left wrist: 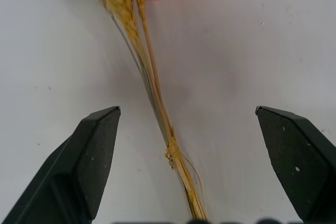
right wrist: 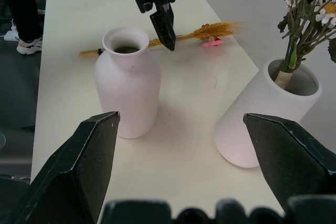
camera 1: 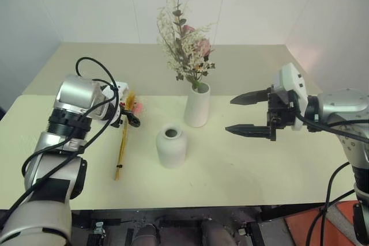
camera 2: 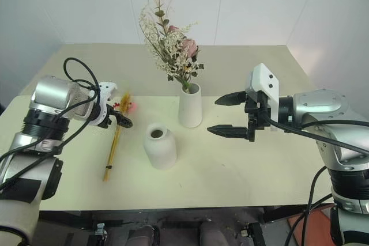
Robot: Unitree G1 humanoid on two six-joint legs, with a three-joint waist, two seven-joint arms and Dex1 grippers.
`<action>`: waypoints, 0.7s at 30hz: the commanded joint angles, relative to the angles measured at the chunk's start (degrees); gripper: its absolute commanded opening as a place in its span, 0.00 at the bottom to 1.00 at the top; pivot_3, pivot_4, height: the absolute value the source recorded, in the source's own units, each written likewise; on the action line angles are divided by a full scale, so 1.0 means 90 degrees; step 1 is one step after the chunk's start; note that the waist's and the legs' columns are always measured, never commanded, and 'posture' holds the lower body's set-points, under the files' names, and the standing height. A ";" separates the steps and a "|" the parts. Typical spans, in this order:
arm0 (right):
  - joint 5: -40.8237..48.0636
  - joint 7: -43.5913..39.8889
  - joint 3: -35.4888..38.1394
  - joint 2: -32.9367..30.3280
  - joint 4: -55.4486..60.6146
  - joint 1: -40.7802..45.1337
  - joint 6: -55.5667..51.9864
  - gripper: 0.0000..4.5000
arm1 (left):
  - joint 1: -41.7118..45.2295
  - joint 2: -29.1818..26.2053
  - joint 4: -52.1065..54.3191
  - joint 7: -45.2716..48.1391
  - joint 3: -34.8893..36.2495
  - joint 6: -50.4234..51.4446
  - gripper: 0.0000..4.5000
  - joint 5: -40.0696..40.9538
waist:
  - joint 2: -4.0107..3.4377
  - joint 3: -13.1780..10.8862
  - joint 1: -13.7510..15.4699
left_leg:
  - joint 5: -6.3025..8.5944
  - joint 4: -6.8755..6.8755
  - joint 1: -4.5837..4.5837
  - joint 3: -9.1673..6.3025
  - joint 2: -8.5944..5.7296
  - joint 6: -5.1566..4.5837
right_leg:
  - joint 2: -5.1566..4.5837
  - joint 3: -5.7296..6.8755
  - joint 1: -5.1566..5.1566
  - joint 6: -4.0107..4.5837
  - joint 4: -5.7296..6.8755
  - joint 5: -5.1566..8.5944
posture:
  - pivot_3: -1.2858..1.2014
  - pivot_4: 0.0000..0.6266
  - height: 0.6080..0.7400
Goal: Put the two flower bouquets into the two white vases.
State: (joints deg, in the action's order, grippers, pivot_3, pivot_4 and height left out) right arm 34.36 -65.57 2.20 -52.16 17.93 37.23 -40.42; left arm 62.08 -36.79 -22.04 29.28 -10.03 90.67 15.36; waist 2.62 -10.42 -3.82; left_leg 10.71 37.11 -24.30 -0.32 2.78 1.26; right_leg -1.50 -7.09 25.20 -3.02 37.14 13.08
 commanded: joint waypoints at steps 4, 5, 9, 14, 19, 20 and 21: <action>0.0005 -0.0126 0.0112 -0.0154 0.0021 0.0135 0.0118 0.99 | -0.0191 0.0320 0.0292 -0.0308 0.0320 0.0188 1.00 0.0022 | 0.0000 0.0000 0.0015 | 0.0000 0.0001 -0.0002 0.0000 -0.0001 0.0000 | -0.0001 0.0000 -0.0002 0.0003 -0.0001 -0.0002 | 0.52 0.24 1.00; -0.0001 -0.0134 0.0103 -0.0159 0.0014 0.0155 0.0118 0.99 | -0.0226 0.0380 0.0302 -0.0361 0.0352 0.0198 1.00 0.0014 | 0.0000 0.0000 0.0020 | 0.0000 0.0001 -0.0002 0.0000 -0.0001 0.0000 | -0.0001 0.0000 -0.0002 0.0005 -0.0002 -0.0003 | 0.52 0.24 1.00; 0.0008 -0.0166 0.0095 -0.0178 -0.0013 0.0205 0.0103 0.99 | -0.0360 0.0596 0.0201 -0.0634 0.0409 0.0187 1.00 -0.0079 | 0.0000 0.0000 0.0029 | 0.0000 0.0001 0.0000 0.0000 -0.0002 0.0000 | -0.0002 0.0000 -0.0003 0.0010 -0.0001 -0.0007 | 0.52 0.24 1.00; -0.0011 -0.0180 0.0086 -0.0177 -0.0041 0.0196 0.0108 1.00 | -0.0442 0.0706 0.0065 -0.0852 0.0448 0.0072 0.91 -0.0137 | -0.0001 0.0001 0.0029 | 0.0000 0.0001 0.0011 -0.0001 -0.0003 0.0001 | -0.0002 0.0000 -0.0012 0.0007 0.0000 -0.0006 | 0.52 0.24 1.00; -0.0011 -0.0163 0.0101 -0.0170 -0.0053 0.0173 0.0078 1.00 | -0.0504 0.0697 0.0256 -0.0908 0.0476 0.0173 0.57 -0.0118 | -0.0002 0.0001 0.0027 | -0.0001 0.0001 0.0015 -0.0001 -0.0003 0.0001 | -0.0002 -0.0001 -0.0016 0.0006 0.0001 -0.0006 | 0.52 0.24 1.00; -0.0026 -0.0156 0.0094 -0.0168 -0.0062 0.0165 0.0087 1.00 | -0.0511 0.0675 0.0289 -0.0919 0.0478 0.0179 0.50 -0.0131 | -0.0002 0.0001 0.0027 | -0.0001 0.0001 0.0014 -0.0001 -0.0004 0.0001 | -0.0003 -0.0001 -0.0016 0.0006 0.0000 -0.0007 | 0.52 0.24 1.00; -0.0037 -0.0147 0.0087 -0.0164 -0.0066 0.0157 0.0090 1.00 | -0.0519 0.0637 0.0326 -0.0920 0.0476 0.0188 0.42 -0.0136 | -0.0002 0.0001 0.0028 | -0.0001 0.0001 0.0013 -0.0001 -0.0004 0.0001 | -0.0003 -0.0001 -0.0016 0.0007 0.0000 -0.0007 | 0.52 0.24 1.00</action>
State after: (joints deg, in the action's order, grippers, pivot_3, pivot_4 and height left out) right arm 34.30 -67.00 2.17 -52.77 16.86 37.71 -40.42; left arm 58.15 -31.07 -20.22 20.77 -6.06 91.46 13.68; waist 2.60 -10.41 -3.57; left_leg 10.71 37.12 -24.18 -0.33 2.75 1.27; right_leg -1.53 -7.11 25.06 -2.95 37.14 13.02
